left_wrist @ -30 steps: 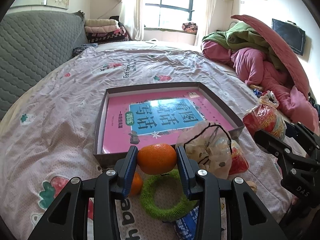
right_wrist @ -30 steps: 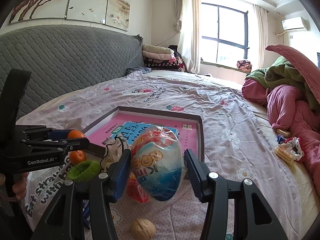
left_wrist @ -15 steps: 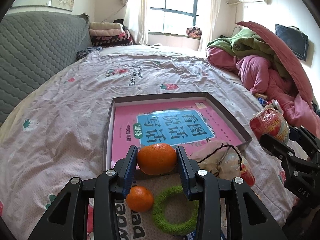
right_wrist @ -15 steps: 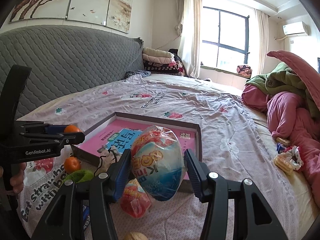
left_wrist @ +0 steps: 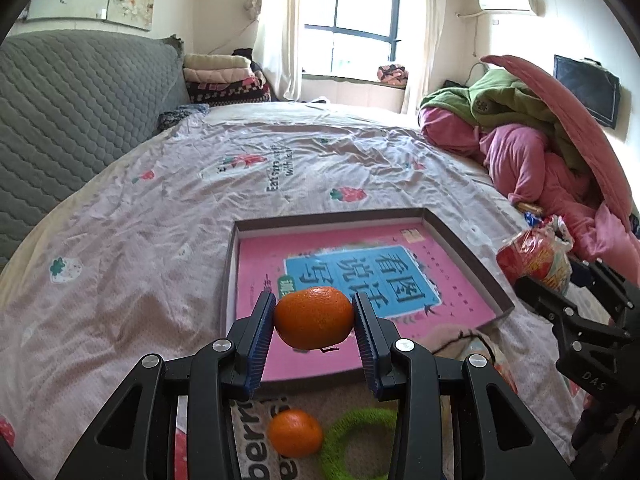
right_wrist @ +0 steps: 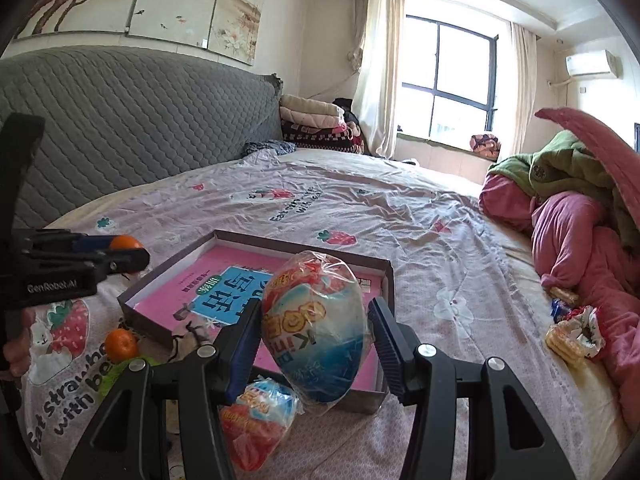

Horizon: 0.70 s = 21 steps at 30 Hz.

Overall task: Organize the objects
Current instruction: 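Lift the orange with left gripper while right gripper lifts the egg toward the grey box, then carry the orange and the egg over the pink workbook in the grey box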

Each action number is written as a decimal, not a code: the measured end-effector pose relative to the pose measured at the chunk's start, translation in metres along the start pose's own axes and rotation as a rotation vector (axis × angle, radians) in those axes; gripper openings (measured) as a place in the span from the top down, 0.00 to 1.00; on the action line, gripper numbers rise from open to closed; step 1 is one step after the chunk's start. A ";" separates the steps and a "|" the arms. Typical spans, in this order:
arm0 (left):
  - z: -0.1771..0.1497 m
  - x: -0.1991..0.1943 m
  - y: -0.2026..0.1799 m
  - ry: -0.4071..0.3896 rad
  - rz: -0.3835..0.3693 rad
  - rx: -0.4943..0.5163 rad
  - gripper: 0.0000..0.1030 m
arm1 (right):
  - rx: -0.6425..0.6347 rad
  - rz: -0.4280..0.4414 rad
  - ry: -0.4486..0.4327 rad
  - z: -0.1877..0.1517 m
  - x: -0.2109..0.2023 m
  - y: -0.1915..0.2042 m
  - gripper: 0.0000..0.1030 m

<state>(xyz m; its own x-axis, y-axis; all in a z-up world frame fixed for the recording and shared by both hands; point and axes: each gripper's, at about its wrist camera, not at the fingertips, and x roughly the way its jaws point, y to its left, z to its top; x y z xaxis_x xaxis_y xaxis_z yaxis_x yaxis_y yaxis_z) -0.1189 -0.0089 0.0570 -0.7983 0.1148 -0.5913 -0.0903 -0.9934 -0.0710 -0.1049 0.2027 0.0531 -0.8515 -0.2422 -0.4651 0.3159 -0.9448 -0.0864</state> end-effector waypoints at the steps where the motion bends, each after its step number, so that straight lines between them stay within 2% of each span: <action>1: 0.002 0.000 0.001 -0.003 0.002 -0.001 0.61 | 0.004 -0.001 0.001 0.000 0.002 -0.001 0.48; 12: 0.011 0.014 0.007 -0.009 0.012 0.008 0.61 | -0.001 -0.008 -0.011 0.010 0.017 -0.009 0.48; 21: 0.015 0.034 0.019 0.022 0.011 -0.020 0.61 | 0.007 -0.014 0.020 0.014 0.037 -0.019 0.48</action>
<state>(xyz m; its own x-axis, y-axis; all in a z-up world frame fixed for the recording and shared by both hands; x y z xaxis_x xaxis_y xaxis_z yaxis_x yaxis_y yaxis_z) -0.1566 -0.0242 0.0471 -0.7860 0.1044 -0.6094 -0.0697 -0.9943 -0.0805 -0.1479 0.2092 0.0498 -0.8472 -0.2243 -0.4816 0.3010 -0.9496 -0.0874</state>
